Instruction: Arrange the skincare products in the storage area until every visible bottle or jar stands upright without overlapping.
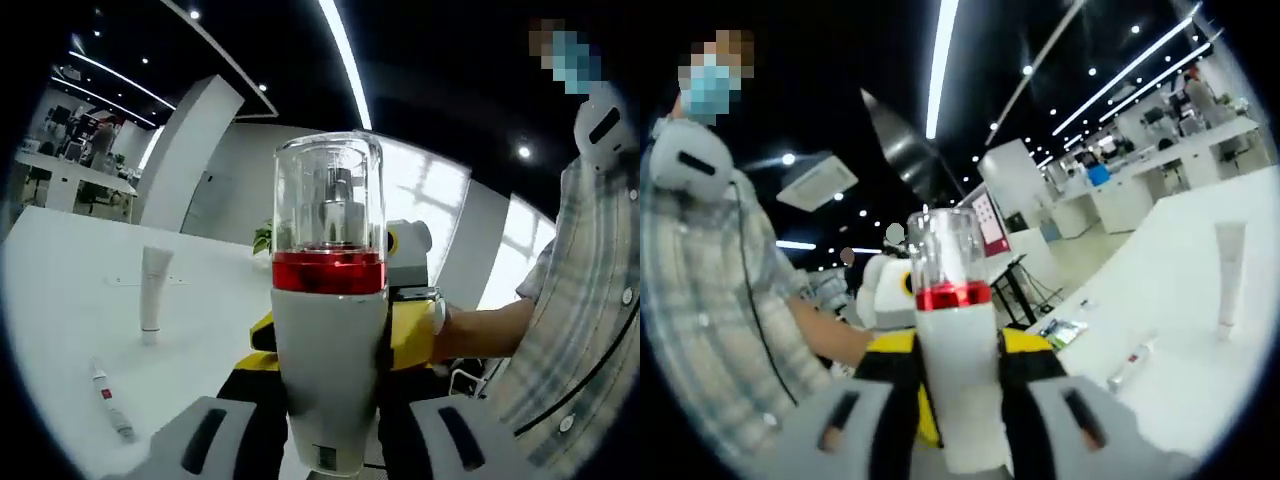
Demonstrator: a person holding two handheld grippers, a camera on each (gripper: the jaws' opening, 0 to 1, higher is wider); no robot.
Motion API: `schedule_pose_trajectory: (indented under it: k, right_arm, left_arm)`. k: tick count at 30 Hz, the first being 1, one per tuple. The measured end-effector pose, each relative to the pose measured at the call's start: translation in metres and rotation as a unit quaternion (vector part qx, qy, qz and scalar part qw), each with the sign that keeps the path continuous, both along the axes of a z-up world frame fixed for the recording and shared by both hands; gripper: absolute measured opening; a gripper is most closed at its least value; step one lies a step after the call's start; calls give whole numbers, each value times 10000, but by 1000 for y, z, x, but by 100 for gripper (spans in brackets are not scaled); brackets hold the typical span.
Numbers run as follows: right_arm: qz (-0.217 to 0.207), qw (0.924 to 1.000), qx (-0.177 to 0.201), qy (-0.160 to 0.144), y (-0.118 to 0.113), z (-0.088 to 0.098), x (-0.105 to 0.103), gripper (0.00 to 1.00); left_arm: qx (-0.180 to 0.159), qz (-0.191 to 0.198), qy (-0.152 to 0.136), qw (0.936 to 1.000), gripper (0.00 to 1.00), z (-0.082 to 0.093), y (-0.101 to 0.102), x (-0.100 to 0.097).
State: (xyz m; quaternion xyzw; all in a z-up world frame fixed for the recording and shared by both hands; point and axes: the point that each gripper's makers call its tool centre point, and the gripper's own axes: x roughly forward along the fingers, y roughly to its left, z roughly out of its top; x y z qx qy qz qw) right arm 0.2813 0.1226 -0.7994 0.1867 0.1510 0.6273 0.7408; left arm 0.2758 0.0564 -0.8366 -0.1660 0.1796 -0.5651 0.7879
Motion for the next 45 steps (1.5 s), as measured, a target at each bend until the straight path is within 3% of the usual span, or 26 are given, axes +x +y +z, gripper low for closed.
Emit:
schedule_pose_trajectory:
  k: [5,9,14,21,27,31,34,38,45]
  right_arm:
    - [-224,9995,-194,-95,-1,-1,-2,30]
    - [-471,9975,-448,-269,0,-3,4,31]
    - [-690,9967,-393,-193,0,-3,9,31]
    - [-909,9938,-581,-249,-5,1,10,31]
    - [-1385,9820,-1158,-558,-9,1,20,31]
    - [-1649,9727,-1474,-695,-7,-2,20,32]
    - [-1759,9681,-1639,-706,-2,-5,21,32]
    - [-1732,9612,-1981,-825,-1,-13,19,30]
    - [-1768,9601,-1990,-860,-5,-16,15,28]
  left_arm:
    - [264,-32,-82,9996,34,-3,0,-1]
    - [591,175,-155,9980,34,-8,6,8]
    - [409,204,111,9989,33,-6,8,11]
    - [581,95,-43,9983,33,-3,4,11]
    - [726,405,-90,9965,33,-6,6,21]
    - [1375,543,-517,9877,33,-14,12,25]
    - [1595,686,-629,9828,33,-19,17,26]
    - [1711,624,-623,9813,33,-25,18,23]
    - [1756,657,-777,9792,34,-27,17,17]
